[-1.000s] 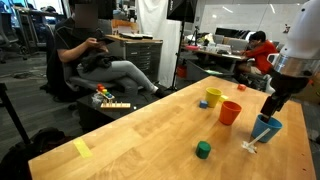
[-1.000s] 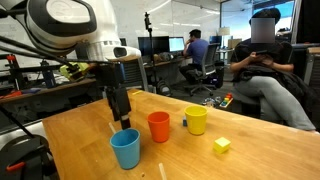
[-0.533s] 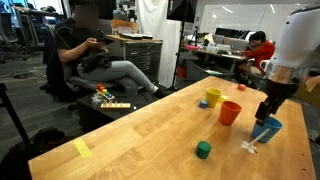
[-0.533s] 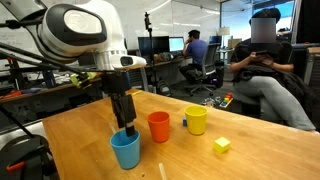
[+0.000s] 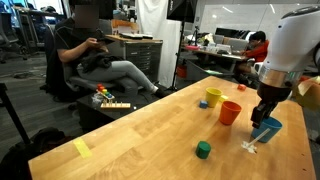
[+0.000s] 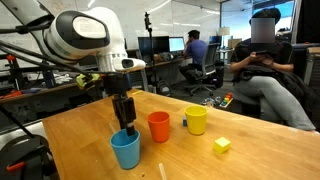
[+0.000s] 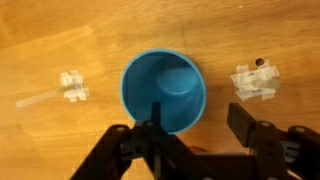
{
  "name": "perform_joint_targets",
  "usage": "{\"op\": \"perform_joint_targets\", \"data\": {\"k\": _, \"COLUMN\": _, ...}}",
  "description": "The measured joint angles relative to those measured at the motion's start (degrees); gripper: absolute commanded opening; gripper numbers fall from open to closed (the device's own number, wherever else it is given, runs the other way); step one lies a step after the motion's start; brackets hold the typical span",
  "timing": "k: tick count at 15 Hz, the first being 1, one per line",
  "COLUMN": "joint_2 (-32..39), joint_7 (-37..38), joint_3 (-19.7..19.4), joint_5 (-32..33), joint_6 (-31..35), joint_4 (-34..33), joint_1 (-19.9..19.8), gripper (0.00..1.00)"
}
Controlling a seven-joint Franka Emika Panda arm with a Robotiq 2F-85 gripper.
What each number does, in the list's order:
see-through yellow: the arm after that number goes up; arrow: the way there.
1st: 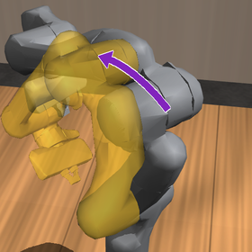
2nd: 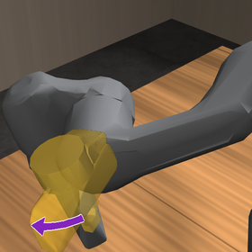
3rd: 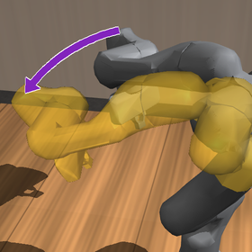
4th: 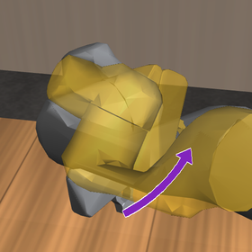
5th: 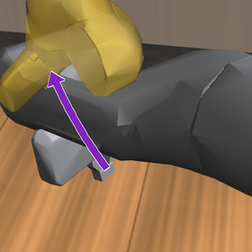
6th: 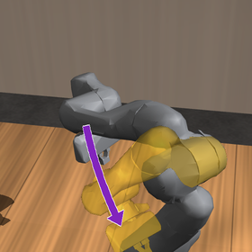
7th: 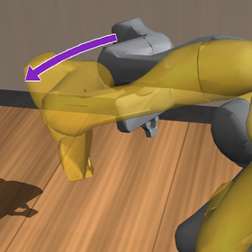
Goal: Stack the cups from back to front
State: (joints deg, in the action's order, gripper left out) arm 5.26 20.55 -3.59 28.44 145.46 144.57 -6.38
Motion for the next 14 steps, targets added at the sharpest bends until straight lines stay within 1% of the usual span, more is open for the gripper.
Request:
{"op": "perform_joint_targets", "data": {"k": 2, "joint_2": 0.02, "joint_7": 0.36, "joint_3": -0.21, "joint_5": 0.62, "joint_6": 0.00, "joint_4": 0.00, "joint_1": 0.38, "gripper": 0.27}}
{"op": "perform_joint_targets", "data": {"k": 5, "joint_2": 0.02, "joint_7": 0.79, "joint_3": -0.69, "joint_5": 1.01, "joint_6": -0.01, "joint_4": 0.00, "joint_1": 0.56, "gripper": 0.03}}
{"op": "perform_joint_targets", "data": {"k": 6, "joint_2": 0.02, "joint_7": 1.05, "joint_3": -0.88, "joint_5": 1.17, "joint_6": -0.01, "joint_4": 0.00, "joint_1": 0.58, "gripper": 0.00}}
{"op": "perform_joint_targets", "data": {"k": 14, "joint_2": -0.01, "joint_7": 2.31, "joint_3": -1.80, "joint_5": 1.25, "joint_6": -0.30, "joint_4": 0.00, "joint_1": 0.60, "gripper": 0.01}}
